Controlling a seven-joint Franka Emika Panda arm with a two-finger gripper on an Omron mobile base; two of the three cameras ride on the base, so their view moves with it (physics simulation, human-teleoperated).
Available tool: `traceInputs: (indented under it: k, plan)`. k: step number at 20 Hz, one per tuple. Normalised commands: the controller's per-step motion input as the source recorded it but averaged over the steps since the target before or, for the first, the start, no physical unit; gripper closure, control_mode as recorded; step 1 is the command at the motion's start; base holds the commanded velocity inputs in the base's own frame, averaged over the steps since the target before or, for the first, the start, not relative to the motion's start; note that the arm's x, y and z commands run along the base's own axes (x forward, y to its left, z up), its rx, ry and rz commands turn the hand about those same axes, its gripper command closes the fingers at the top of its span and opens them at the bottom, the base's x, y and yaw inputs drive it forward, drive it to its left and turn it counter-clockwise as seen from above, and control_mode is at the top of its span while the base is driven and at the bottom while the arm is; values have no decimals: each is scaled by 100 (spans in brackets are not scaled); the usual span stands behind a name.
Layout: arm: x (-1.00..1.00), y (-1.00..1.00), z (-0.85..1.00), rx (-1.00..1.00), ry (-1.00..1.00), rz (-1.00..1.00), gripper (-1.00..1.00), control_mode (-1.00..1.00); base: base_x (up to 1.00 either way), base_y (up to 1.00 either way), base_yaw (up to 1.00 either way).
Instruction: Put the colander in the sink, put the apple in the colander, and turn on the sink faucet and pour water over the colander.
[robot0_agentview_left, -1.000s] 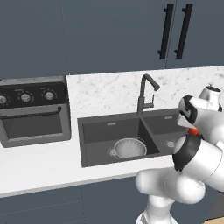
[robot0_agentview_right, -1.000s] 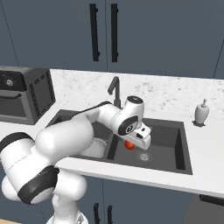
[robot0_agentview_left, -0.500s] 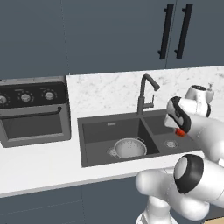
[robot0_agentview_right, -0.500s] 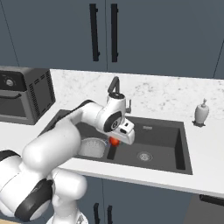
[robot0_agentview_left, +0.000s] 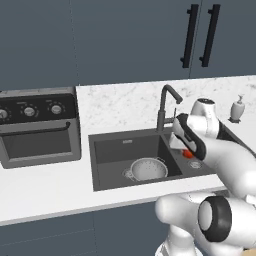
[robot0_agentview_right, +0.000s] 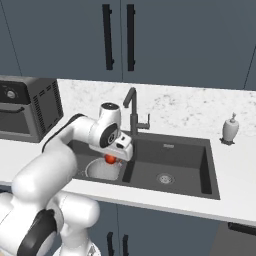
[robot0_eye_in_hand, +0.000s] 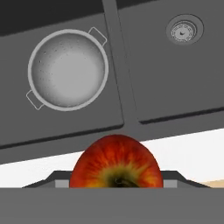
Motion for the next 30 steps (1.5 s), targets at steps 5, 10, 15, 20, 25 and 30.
traceInputs:
  k: [5,10,15,20,25,30]
  plan:
    - [25,77,0,0,3,6,100,-100,0,0,0]
    - [39,71,-13,0,5,3,100,-100,0,0,0]
    - [54,41,-46,0,12,0,100,-100,0,0,0]
    - [49,7,-63,0,17,0,100,-100,0,0,0]
    - [54,1,-53,0,18,0,100,-100,0,0,0]
    - [52,3,-41,0,10,0,100,-100,0,0,0]
